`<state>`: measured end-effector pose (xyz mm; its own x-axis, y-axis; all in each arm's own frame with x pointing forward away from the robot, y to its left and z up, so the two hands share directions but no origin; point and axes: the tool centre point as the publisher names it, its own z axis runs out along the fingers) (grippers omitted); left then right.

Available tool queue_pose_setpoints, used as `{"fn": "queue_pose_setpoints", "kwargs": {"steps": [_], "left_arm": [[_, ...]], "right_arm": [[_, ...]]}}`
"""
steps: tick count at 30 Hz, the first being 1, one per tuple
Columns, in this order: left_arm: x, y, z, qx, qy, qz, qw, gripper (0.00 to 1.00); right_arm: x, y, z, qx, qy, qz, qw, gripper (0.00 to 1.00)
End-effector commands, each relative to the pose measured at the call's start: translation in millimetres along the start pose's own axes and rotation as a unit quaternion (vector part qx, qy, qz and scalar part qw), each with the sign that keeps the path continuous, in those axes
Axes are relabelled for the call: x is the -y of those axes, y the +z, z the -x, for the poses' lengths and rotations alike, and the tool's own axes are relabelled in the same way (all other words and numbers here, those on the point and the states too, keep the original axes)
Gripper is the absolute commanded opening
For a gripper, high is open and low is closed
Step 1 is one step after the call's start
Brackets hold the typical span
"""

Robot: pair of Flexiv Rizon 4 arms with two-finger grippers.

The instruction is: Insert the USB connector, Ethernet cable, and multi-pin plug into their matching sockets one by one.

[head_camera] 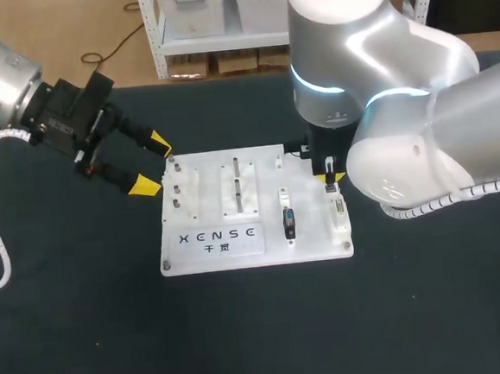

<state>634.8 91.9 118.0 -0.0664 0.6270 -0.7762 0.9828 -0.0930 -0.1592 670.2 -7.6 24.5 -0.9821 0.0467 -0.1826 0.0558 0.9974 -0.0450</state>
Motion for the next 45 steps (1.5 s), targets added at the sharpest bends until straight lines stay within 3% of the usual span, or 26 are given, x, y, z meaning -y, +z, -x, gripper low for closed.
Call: {"fn": "queue_pose_setpoints", "kwargs": {"steps": [1, 11, 16, 17, 18, 19, 30, 45], "left_arm": [[-0.9, 0, -1.1, 0.001, 0.002, -0.001, 1.000, 1.00], [-0.9, 0, -1.1, 0.001, 0.002, -0.001, 1.000, 1.00], [-0.9, 0, -1.1, 0.001, 0.002, -0.001, 1.000, 1.00], [-0.9, 0, -1.1, 0.001, 0.002, -0.001, 1.000, 1.00], [-0.9, 0, -1.1, 0.001, 0.002, -0.001, 1.000, 1.00], [-0.9, 0, -1.1, 0.001, 0.002, -0.001, 1.000, 1.00], [-0.9, 0, -1.1, 0.001, 0.002, -0.001, 1.000, 1.00], [-0.9, 0, -1.1, 0.001, 0.002, -0.001, 1.000, 1.00]], "right_arm": [[-1, 3, 0, -0.001, -0.001, -0.003, 1.000, 0.00], [4, 28, -5, -0.020, 0.007, -0.027, 0.999, 0.00], [5, 26, -4, -0.014, 0.008, -0.027, 1.000, 0.00], [5, 23, -3, -0.008, 0.007, -0.028, 1.000, 0.12], [6, 20, -1, -0.005, 0.008, -0.030, 1.000, 0.45], [6, 16, 0, -0.001, 0.009, -0.028, 1.000, 1.00], [-9, -26, 1, 0.096, -0.045, -0.048, 0.993, 1.00], [-46, -34, -43, 0.034, -0.059, 0.007, 0.998, 1.00]]}}
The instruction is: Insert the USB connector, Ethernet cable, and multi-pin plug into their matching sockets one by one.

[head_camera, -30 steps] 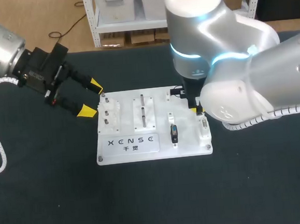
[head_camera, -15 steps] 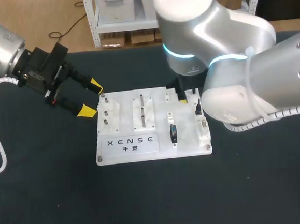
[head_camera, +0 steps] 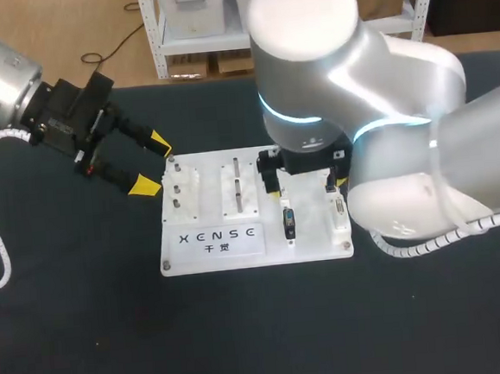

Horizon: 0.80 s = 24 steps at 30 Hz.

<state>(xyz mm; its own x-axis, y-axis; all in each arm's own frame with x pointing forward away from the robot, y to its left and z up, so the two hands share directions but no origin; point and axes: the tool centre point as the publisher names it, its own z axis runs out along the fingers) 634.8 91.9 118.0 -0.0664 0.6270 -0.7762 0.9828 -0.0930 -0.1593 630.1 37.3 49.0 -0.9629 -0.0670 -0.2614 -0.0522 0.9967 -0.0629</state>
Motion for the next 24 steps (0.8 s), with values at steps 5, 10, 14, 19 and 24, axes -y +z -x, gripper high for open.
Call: {"fn": "queue_pose_setpoints", "kwargs": {"steps": [5, 10, 14, 19, 24], "left_arm": [[-0.9, 0, -1.2, 0.001, 0.002, -0.001, 1.000, 1.00], [-0.9, 0, -1.2, 0.001, 0.002, -0.001, 1.000, 1.00], [-0.9, 0, -1.2, 0.001, 0.002, -0.001, 1.000, 1.00], [-0.9, 0, -1.2, 0.001, 0.002, -0.001, 1.000, 1.00], [-0.9, 0, -1.2, 0.001, 0.002, -0.001, 1.000, 1.00]], "right_arm": [[-21, -2, -18, -0.023, -0.022, 0.016, 0.999, 1.00], [-32, 4, -28, -0.041, -0.026, 0.023, 0.999, 1.00], [-35, 10, -34, -0.057, -0.019, 0.025, 0.998, 1.00], [-36, 15, -41, -0.074, -0.004, 0.034, 0.997, 0.91], [-37, 19, -43, -0.079, 0.006, 0.036, 0.996, 0.58]]}}
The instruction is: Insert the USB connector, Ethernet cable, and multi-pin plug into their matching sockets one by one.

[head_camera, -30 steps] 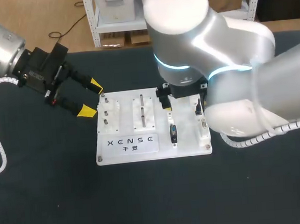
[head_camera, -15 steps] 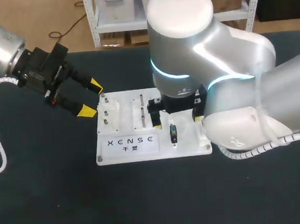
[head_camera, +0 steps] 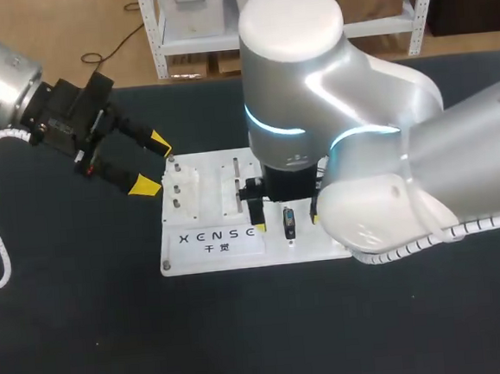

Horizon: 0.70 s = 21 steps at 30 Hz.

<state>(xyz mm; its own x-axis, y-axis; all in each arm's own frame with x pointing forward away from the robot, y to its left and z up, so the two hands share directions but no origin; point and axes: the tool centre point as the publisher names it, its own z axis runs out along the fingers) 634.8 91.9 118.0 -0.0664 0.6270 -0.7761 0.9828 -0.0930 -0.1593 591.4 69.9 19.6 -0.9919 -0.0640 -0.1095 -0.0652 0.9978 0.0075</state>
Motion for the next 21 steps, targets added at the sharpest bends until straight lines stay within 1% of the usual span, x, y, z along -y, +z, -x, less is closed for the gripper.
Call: {"fn": "queue_pose_setpoints", "kwargs": {"steps": [1, 3, 5, 7, 9, 11, 12, 21], "left_arm": [[-0.9, 0, -1.2, 0.001, 0.002, -0.001, 1.000, 1.00], [-0.9, 0, -1.2, 0.001, 0.002, -0.001, 1.000, 1.00], [-0.9, 0, -1.2, 0.001, 0.002, -0.001, 1.000, 1.00], [-0.9, 0, -1.2, 0.001, 0.002, -0.001, 1.000, 1.00], [-0.9, 0, -1.2, 0.001, 0.002, -0.001, 1.000, 1.00], [-0.9, 0, -1.2, 0.001, 0.002, -0.001, 1.000, 1.00], [-0.9, 0, -1.2, 0.001, 0.002, -0.001, 1.000, 1.00], [-0.9, 0, -1.2, 0.001, 0.002, -0.001, 1.000, 1.00]], "right_arm": [[0, 3, 0, -0.002, 0.006, 0.000, 1.000, 0.49], [0, 5, 1, -0.004, 0.011, 0.000, 1.000, 0.47], [1, 6, 2, -0.005, 0.014, -0.002, 1.000, 0.43], [1, 7, 2, -0.006, 0.016, -0.002, 1.000, 0.36], [1, 8, 2, -0.006, 0.016, -0.002, 1.000, 0.23], [2, 9, 3, -0.006, 0.017, -0.002, 1.000, 0.03], [2, 10, 3, -0.006, 0.018, -0.002, 1.000, 0.00], [11, -9, 11, 0.018, 0.020, 0.011, 1.000, 0.00]]}}
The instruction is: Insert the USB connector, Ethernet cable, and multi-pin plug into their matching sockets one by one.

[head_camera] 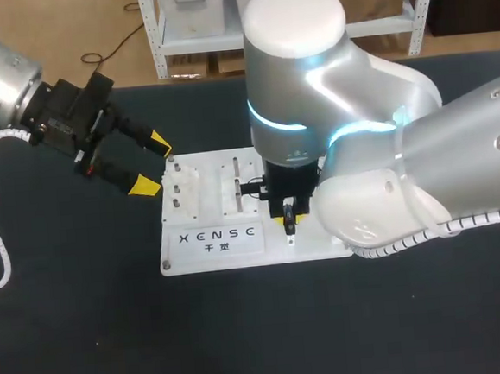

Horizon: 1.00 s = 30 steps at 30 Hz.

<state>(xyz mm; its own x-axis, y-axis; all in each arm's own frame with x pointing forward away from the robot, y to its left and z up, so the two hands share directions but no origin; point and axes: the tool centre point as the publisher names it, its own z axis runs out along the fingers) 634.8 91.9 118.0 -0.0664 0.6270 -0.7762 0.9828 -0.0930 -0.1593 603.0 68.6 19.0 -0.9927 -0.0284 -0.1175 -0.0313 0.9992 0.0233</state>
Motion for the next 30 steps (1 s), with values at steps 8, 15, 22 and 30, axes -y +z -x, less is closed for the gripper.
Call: {"fn": "queue_pose_setpoints", "kwargs": {"steps": [8, 15, 22, 30], "left_arm": [[-0.9, 0, -1.2, 0.001, 0.002, -0.001, 1.000, 1.00], [-0.9, 0, -1.2, 0.001, 0.002, -0.001, 1.000, 1.00], [-0.9, 0, -1.2, 0.001, 0.002, -0.001, 1.000, 1.00], [-0.9, 0, -1.2, 0.001, 0.002, -0.001, 1.000, 1.00]], "right_arm": [[20, -36, 6, 0.042, 0.002, 0.015, 0.999, 0.00], [38, -56, 5, 0.057, -0.001, 0.017, 0.998, 0.00], [59, -60, 2, 0.064, 0.013, 0.001, 0.998, 0.00], [69, -56, -2, 0.064, 0.018, -0.013, 0.998, 0.00]]}}
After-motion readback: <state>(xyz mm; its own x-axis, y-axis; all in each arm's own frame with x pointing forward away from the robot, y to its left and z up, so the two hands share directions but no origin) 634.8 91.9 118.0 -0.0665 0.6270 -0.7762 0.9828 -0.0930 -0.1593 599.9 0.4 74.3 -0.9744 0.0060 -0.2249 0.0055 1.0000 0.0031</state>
